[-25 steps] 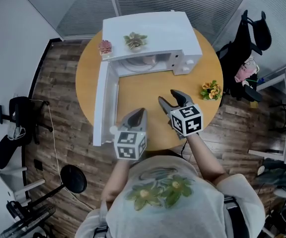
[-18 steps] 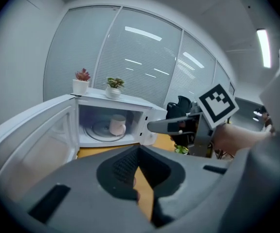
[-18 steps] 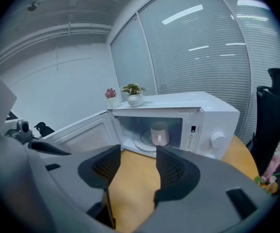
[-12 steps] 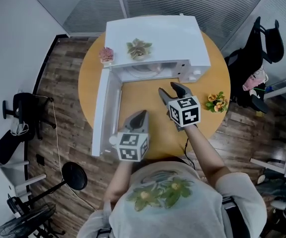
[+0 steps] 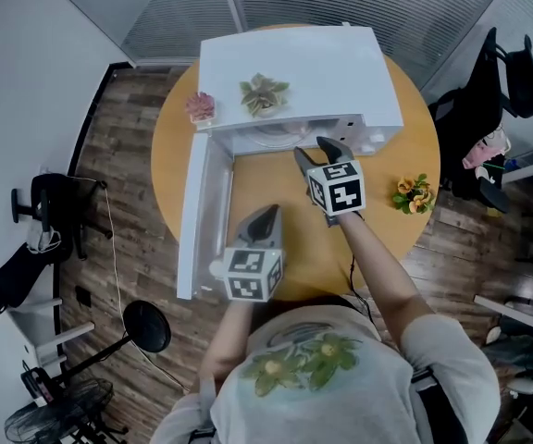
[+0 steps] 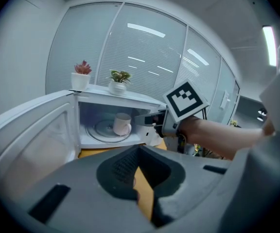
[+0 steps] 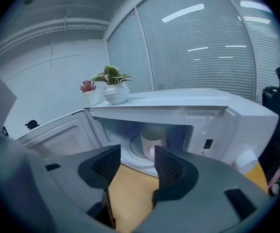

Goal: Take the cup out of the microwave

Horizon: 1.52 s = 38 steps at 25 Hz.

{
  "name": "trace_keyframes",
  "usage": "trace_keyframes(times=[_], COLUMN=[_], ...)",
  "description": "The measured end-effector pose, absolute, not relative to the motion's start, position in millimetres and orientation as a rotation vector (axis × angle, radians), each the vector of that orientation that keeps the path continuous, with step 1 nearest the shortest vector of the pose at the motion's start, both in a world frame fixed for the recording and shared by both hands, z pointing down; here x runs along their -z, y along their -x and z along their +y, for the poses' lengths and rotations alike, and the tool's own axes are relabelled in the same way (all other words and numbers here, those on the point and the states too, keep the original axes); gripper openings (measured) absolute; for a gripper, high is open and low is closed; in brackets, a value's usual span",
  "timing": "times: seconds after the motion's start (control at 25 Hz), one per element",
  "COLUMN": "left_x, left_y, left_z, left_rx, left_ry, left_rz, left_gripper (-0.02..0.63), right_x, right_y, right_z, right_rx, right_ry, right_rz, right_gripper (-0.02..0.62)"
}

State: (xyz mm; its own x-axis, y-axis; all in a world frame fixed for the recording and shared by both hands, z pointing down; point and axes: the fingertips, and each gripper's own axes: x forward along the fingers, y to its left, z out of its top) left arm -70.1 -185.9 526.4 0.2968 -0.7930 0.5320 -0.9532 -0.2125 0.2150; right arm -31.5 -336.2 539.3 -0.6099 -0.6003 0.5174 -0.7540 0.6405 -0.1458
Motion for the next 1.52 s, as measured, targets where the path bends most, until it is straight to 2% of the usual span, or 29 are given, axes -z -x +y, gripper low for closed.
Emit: trace_keyframes(times=[0.68,1.52], left_x=[-535.3,-540.7], left_y=[78.8,82.4], left_z=[-185.8,-179.7], left_rx=[-0.414,-0.419], left_ry=[-2.041,-2.025], left_rz=[-1.574,-1.563], left_gripper=[0.002,0.002], right_x=[-583.0,-616.6], right_y=[51.3,52.5], right_z=[-385.1,-407.3], right_rx=[-0.402,-0.458], right_ry=[-1.061,-1.095], right_rz=[-2.315,-2.177], right_gripper=[0.219,0.071])
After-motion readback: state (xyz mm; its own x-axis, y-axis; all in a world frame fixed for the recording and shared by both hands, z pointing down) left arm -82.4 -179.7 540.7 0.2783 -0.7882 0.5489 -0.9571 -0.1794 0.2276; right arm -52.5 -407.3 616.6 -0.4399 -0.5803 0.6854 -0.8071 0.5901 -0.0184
